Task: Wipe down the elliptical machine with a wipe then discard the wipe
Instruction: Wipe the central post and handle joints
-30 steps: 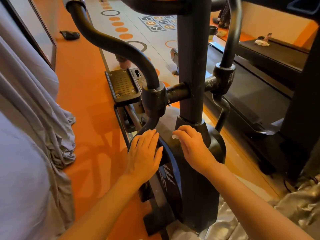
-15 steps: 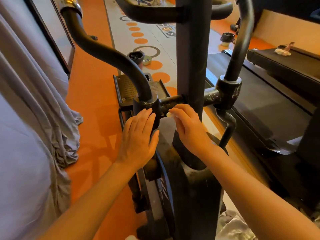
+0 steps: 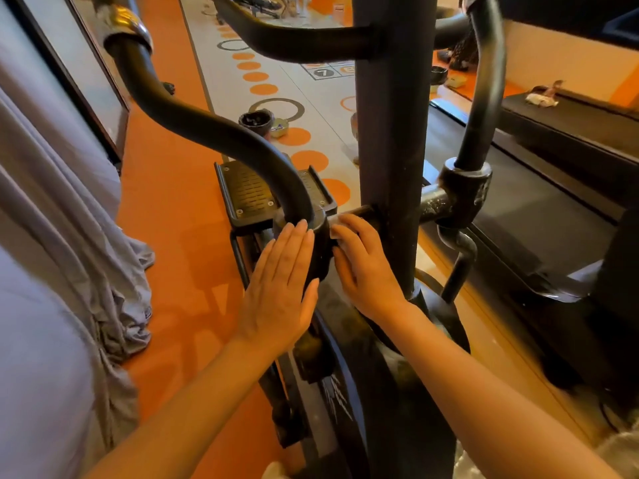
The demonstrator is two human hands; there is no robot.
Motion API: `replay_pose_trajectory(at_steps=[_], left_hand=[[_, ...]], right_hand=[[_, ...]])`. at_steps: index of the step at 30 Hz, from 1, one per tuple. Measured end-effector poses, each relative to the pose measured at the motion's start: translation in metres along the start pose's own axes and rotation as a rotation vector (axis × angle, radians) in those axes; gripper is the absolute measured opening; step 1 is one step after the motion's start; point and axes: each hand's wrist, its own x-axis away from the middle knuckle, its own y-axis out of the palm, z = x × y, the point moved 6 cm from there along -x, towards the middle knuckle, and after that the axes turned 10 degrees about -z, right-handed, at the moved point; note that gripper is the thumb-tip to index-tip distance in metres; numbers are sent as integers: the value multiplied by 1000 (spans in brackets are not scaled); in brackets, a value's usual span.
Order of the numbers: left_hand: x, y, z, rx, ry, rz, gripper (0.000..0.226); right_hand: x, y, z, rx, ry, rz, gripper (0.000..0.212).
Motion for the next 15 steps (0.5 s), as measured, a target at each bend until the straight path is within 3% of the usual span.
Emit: replay_pose_trajectory(at_steps=[6, 15], left_hand=[[-2, 6, -3, 38, 45, 22, 74], [-1, 12, -7, 71, 75, 14, 72]], right_hand=[[-2, -6, 6, -2, -82, 60, 30], [22, 18, 16, 49, 4, 77, 43]])
